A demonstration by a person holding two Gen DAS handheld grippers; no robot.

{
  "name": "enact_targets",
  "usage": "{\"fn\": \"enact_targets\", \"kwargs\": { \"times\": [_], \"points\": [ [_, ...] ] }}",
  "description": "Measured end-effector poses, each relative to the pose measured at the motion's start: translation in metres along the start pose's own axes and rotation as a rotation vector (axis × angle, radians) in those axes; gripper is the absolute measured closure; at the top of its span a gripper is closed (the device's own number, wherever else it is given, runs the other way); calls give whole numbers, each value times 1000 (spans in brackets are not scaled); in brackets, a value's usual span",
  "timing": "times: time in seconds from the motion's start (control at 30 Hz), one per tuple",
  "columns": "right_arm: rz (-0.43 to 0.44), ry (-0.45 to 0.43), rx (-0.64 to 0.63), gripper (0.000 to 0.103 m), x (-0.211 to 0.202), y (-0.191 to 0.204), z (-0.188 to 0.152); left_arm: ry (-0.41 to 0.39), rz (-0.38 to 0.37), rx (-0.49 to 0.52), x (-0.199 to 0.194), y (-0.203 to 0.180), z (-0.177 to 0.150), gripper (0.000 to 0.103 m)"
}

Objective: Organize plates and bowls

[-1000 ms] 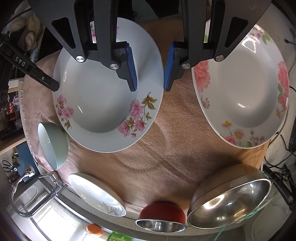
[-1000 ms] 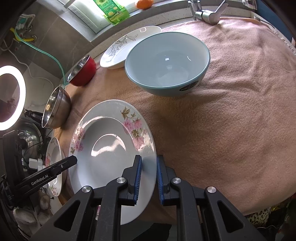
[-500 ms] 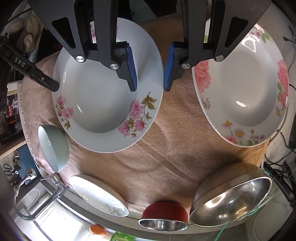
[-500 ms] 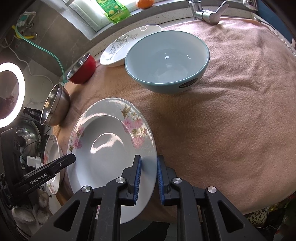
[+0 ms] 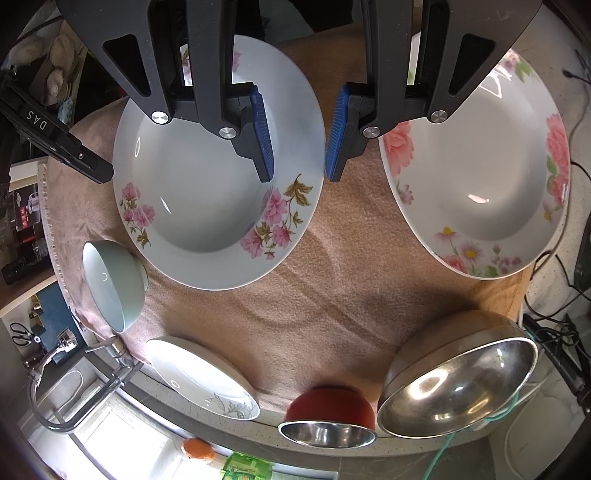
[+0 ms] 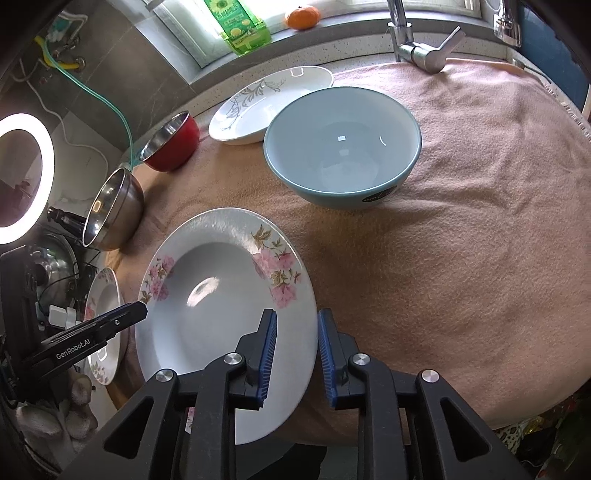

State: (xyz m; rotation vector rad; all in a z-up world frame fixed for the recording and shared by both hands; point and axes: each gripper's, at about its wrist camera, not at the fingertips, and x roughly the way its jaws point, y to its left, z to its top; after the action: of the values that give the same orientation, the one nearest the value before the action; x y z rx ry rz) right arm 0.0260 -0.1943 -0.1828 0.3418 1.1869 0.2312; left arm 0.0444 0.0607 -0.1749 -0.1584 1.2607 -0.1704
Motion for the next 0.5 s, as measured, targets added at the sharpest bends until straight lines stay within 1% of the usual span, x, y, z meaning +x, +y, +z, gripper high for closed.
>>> {"fn": "enact_targets", "kwargs": {
  "times": [0.07,0.17,0.5],
  "points": [
    [-1,-7,-1,77,-2,0,1,-9,1,1,-3,-1,0,75],
    [-8,-19,0,77,-6,-1,2,-22,-10,-1,-8,-1,1,75],
    [-17,-67,-22,77,-22,0,5,-79,-12,-27,-29,3,-2,75]
  ]
}}
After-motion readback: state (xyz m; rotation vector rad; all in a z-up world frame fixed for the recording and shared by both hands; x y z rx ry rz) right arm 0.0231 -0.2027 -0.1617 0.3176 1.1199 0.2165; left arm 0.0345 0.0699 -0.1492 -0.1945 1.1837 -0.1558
